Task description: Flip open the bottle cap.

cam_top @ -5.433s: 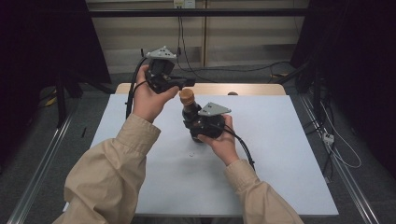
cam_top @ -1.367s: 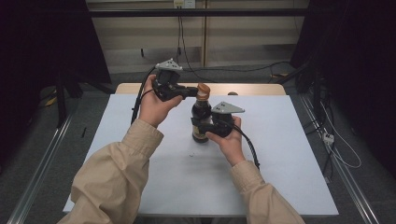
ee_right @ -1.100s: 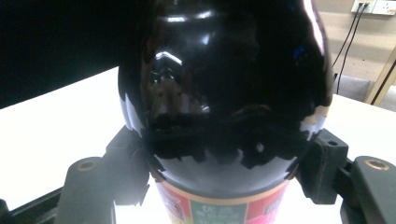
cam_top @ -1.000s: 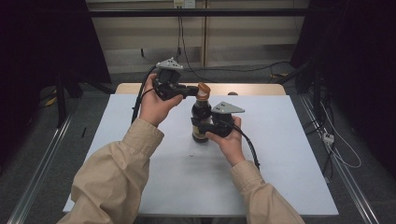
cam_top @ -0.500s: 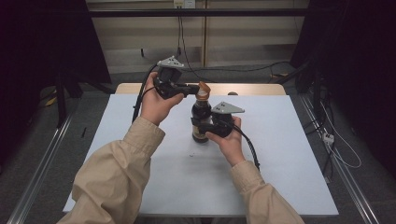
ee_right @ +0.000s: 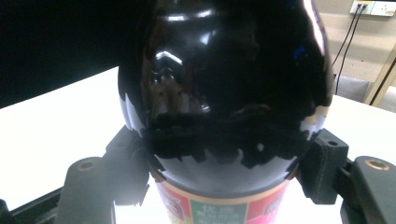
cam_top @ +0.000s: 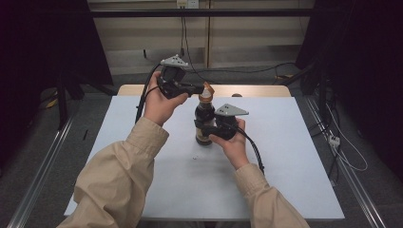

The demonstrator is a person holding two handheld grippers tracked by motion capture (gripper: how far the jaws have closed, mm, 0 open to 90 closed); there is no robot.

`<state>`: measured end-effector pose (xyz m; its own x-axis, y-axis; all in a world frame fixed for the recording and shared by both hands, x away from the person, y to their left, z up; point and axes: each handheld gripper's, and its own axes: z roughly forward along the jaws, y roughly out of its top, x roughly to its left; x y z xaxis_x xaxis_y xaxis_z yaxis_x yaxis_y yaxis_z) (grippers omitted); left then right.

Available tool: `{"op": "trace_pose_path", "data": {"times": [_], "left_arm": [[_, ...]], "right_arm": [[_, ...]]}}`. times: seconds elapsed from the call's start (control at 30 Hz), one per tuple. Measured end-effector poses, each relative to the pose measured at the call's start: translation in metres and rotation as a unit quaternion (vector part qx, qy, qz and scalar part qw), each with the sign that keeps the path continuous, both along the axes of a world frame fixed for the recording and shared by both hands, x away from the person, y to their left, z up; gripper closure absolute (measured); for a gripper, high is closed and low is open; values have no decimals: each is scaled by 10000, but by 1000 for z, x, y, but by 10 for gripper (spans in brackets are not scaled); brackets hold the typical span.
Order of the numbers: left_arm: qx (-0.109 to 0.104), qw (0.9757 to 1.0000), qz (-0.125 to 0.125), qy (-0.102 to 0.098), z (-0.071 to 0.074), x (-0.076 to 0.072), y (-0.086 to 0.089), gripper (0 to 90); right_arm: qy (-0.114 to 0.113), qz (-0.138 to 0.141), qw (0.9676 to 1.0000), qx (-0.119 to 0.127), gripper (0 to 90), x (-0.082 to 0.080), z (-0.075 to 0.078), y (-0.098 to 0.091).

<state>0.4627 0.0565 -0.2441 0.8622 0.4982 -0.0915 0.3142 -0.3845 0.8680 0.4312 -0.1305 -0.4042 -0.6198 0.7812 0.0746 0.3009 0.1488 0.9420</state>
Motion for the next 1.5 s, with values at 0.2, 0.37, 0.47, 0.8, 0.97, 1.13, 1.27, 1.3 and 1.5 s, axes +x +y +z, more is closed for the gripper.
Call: {"op": "trace_pose_path", "data": {"times": [0.2,0.37,0.47,0.8,0.97,1.13,1.27,1.3,1.5], "left_arm": [[34,10000,6,0,0,2,-3,900],[58,10000,3,7,0,4,-4,900],[88,10000,-5,9,1,5,-7,900],[35,10000,-48,-29,2,6,-17,900],[59,10000,-38,-19,3,6,-11,900],[-20,9998,-184,-33,8,1,-3,900],[36,9997,-255,-53,8,-6,4,812],[72,9996,-245,-71,7,-8,6,776],[-118,9998,-132,-26,-2,-14,27,567]], "right_arm": [[15,-9,10000,9,307,0,0,0],[8,-13,10000,4,306,0,0,0],[2,-12,10000,-1,306,0,0,0],[-3,-1,10000,9,304,0,0,0],[-17,-20,10000,12,302,0,0,0],[-30,-37,10000,17,299,0,-1,0],[12,-24,10000,44,291,-1,0,0],[13,-25,10000,42,287,-1,0,-1],[85,-73,9996,242,168,-4,1,-7]]}}
